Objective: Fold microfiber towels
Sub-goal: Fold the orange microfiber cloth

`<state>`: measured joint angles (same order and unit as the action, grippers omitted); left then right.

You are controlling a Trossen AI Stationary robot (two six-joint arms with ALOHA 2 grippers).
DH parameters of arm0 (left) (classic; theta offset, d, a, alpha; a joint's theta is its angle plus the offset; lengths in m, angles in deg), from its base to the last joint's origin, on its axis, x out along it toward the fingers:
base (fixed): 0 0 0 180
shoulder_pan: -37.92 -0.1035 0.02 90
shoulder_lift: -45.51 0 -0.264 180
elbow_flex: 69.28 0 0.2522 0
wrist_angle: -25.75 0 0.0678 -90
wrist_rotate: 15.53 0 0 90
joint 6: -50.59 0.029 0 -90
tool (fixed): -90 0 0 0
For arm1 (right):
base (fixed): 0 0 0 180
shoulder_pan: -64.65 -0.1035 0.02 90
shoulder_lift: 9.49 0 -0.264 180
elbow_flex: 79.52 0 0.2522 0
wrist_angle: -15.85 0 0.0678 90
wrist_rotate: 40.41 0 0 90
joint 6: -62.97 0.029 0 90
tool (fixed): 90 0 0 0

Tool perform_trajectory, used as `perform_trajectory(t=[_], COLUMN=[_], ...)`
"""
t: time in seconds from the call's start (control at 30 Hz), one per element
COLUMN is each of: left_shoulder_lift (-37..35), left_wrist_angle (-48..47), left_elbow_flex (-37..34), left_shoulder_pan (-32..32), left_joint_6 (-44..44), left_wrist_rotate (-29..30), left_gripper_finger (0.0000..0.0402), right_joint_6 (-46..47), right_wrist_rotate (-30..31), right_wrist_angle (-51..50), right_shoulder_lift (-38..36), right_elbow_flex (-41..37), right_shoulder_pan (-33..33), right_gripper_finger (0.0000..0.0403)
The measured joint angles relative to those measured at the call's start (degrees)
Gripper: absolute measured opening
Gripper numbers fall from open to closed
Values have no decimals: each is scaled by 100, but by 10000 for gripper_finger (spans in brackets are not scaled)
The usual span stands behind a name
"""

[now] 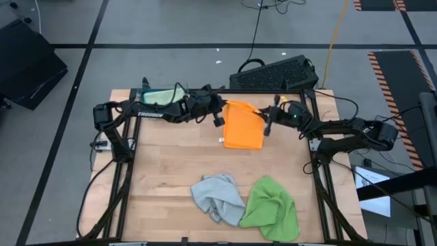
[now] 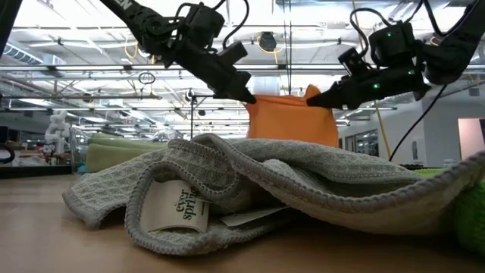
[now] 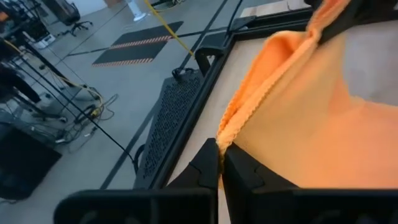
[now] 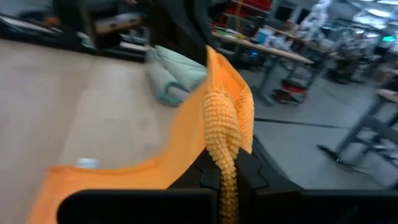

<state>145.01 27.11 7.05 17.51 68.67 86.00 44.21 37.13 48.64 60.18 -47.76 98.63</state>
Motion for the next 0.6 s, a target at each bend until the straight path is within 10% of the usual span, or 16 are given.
perform_trajectory(t=[0.6], left_shoulder_lift=[0], left_wrist_angle=[-1192], left_elbow_flex=[0], left_shoulder_pan=[155], left_joint_6=[-59], left_wrist_rotate=[-1155], left_gripper_finger=[8], right_joint_6=[741], right_wrist_rotate=[-1319], right_wrist_angle=[-658], right_shoulder_lift=[0], right_elbow_flex=[-26], right_shoulder_pan=[271], right_gripper_finger=[2])
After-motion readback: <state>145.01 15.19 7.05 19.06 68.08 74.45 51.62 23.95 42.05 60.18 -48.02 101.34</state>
